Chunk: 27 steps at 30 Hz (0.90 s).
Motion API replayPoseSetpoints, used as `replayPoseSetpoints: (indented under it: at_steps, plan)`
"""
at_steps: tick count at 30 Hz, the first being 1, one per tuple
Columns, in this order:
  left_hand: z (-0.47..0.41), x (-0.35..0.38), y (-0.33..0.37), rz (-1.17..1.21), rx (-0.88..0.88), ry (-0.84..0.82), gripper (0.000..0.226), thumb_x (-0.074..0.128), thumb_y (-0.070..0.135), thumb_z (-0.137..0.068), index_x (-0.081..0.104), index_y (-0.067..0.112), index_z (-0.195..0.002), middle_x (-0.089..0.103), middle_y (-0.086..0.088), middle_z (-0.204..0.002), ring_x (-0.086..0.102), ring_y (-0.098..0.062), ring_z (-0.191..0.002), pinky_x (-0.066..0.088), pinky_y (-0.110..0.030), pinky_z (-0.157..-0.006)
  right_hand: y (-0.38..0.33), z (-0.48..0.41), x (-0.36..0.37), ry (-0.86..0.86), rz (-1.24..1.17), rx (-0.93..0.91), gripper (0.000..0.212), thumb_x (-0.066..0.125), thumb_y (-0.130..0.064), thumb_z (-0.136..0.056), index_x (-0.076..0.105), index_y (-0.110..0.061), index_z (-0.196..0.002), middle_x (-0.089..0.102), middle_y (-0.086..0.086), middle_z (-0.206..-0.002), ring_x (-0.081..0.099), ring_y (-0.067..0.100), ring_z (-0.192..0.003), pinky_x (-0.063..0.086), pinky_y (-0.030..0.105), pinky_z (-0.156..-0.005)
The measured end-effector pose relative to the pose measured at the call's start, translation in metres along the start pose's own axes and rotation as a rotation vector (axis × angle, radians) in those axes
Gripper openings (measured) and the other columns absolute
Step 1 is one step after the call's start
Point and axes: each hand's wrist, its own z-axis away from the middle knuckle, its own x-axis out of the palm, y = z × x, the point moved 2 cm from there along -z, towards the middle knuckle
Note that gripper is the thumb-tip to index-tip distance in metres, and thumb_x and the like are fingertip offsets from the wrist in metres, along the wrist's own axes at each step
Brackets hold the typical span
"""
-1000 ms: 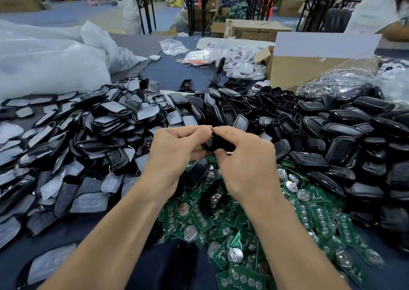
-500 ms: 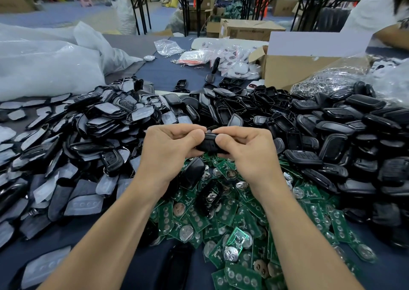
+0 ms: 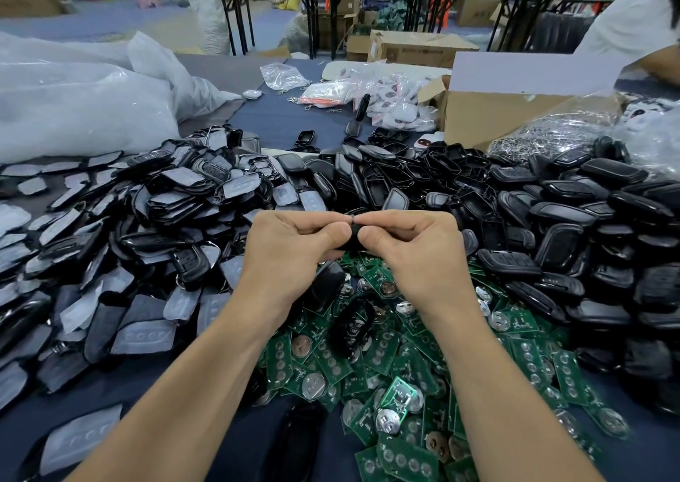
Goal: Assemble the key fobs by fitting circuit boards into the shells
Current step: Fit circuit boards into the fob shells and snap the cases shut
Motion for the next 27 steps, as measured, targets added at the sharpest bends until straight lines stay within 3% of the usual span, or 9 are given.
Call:
replayPoseSetpoints:
  at_steps: [3, 6, 11, 17, 23, 27]
  plan:
    - [0.0028, 0.0009, 0.0018, 0.015, 0.044, 0.022, 0.026, 0.081, 0.000, -0.085, 0.085, 0.025, -0.081, 0.081, -0.005, -0.081, 0.080, -0.022, -0.079, 0.064, -0.027, -0.073, 0.0013, -0.0008, -0.0007, -0.020, -0.060, 0.009, 0.021, 0.080, -0.007, -0.084, 0.085, -0.025, -0.093, 0.081, -0.005, -0.086, 0.078, 0.017, -0.087, 0.063, 0.046, -0.086]
    - [0.0044, 0.0007, 0.0043, 0.001, 0.106, 0.035, 0.023, 0.083, -0.001, -0.082, 0.084, 0.021, -0.089, 0.081, -0.005, -0.084, 0.080, -0.025, -0.083, 0.064, -0.035, -0.080, -0.0007, -0.0007, -0.0008, -0.013, -0.119, -0.020, 0.023, 0.080, -0.004, -0.082, 0.084, -0.023, -0.093, 0.081, -0.003, -0.085, 0.079, 0.017, -0.084, 0.064, 0.039, -0.083]
    - [0.0018, -0.0011, 0.0067, 0.139, 0.080, -0.036, 0.025, 0.081, -0.003, -0.082, 0.082, 0.014, -0.099, 0.082, -0.008, -0.090, 0.077, -0.018, -0.083, 0.059, -0.024, -0.078, -0.0015, -0.0015, -0.0005, 0.034, -0.266, -0.025, 0.031, 0.080, 0.004, -0.083, 0.084, -0.026, -0.087, 0.081, 0.003, -0.084, 0.078, 0.023, -0.082, 0.061, 0.029, -0.079]
    - [0.0033, -0.0004, 0.0088, 0.090, 0.168, -0.025, 0.022, 0.080, -0.005, -0.081, 0.082, 0.008, -0.098, 0.081, -0.010, -0.089, 0.078, -0.030, -0.086, 0.063, -0.032, -0.084, -0.0048, -0.0006, -0.0021, -0.010, -0.252, -0.048, 0.031, 0.079, 0.006, -0.079, 0.083, -0.022, -0.091, 0.081, 0.002, -0.085, 0.078, 0.020, -0.081, 0.061, 0.025, -0.075]
    - [0.0048, -0.0008, 0.0091, 0.025, 0.224, -0.011, 0.024, 0.081, -0.005, -0.082, 0.083, 0.016, -0.095, 0.082, -0.006, -0.088, 0.079, -0.031, -0.087, 0.063, -0.036, -0.086, -0.0055, 0.0011, -0.0019, -0.014, -0.192, -0.036, 0.028, 0.080, -0.003, -0.076, 0.084, -0.027, -0.090, 0.081, -0.001, -0.085, 0.079, 0.020, -0.082, 0.063, 0.032, -0.078]
    - [0.0049, -0.0022, 0.0088, -0.093, 0.274, -0.011, 0.030, 0.082, 0.009, -0.081, 0.084, 0.037, -0.089, 0.081, 0.005, -0.084, 0.079, -0.022, -0.081, 0.063, -0.034, -0.080, -0.0045, 0.0012, -0.0018, -0.011, -0.066, -0.029, 0.029, 0.081, -0.003, -0.079, 0.083, -0.029, -0.090, 0.081, -0.008, -0.084, 0.079, 0.012, -0.081, 0.064, 0.031, -0.078]
